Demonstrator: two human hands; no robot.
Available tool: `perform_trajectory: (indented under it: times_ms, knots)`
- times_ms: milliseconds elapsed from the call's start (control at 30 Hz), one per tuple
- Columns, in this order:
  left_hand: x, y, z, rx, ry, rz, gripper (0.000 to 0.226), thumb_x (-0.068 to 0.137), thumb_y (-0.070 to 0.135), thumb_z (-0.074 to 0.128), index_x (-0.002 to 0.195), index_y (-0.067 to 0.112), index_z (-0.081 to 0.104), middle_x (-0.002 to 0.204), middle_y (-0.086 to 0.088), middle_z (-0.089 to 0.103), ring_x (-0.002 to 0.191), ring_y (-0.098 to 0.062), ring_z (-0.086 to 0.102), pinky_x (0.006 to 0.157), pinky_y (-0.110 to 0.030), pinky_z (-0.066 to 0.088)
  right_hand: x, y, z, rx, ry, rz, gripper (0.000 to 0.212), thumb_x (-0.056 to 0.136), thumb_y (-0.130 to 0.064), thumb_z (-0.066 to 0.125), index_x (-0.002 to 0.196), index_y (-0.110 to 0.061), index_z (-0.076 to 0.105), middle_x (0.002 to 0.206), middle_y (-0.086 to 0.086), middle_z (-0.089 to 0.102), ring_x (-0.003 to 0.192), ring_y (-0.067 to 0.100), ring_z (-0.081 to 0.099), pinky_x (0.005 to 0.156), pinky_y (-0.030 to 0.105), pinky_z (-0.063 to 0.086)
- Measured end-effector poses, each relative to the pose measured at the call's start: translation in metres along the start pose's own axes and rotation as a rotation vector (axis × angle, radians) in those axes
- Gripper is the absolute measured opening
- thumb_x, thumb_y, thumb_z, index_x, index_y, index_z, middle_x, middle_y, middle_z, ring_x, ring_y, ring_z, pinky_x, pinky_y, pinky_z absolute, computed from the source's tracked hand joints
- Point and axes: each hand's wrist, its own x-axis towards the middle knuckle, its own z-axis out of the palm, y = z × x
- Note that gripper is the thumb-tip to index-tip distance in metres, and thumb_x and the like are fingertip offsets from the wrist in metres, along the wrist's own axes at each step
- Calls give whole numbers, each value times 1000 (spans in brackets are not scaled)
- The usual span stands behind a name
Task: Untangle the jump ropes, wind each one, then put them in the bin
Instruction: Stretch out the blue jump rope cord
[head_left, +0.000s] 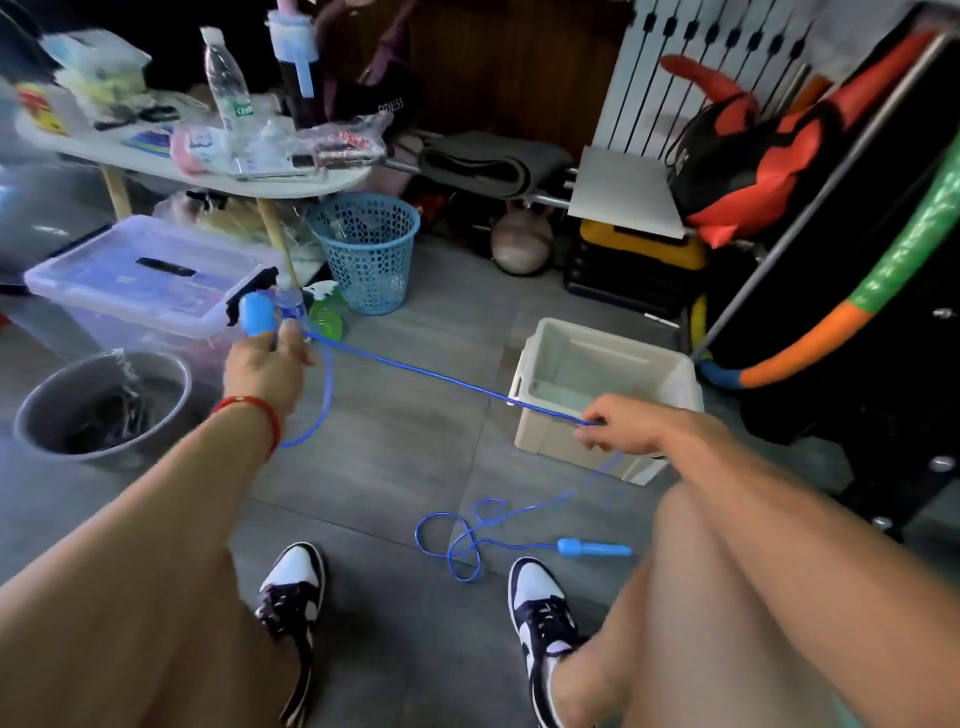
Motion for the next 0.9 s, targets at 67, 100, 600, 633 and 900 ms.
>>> perform_trajectory:
  times_ms: [67,100,600,633,900]
  knots:
    - [22,-18,-12,245,-80,-40,43,92,55,57,78,18,74,93,-18,68,77,-32,58,79,-40,50,0,15,0,154,87,-7,26,101,-29,56,80,-21,67,67,-2,66,59,10,61,60,27,41]
    - [28,-26,-14,423,-175,-100,50,83,64,59,90,17,75,106,-20,67,90,-34,60,85,-40,50,-1,12,-3,241,167,-47,24,102,-28,55,83,-21,69,63,-5,61,57,11,59,58,27,39]
    - [-63,-3,42,156,-533,178,40,103,43,52,82,21,77,60,5,45,50,-7,35,51,-20,35,-3,-140,-5,-274,303,-359,37,100,-48,48,73,-23,52,80,6,57,84,31,55,69,36,40]
    - [-54,-3,40,179,-464,158,41,103,42,52,80,19,77,59,4,42,46,-8,33,48,-20,34,-2,-129,-2,-230,264,-331,42,100,-47,49,68,-22,46,72,2,52,79,29,52,67,35,39]
    - [-3,-21,24,324,-272,-51,21,96,27,63,99,14,79,78,-9,61,72,-27,54,80,-41,51,-3,11,-15,-88,4,39,33,101,-37,56,75,-16,55,72,0,59,72,20,53,65,33,39]
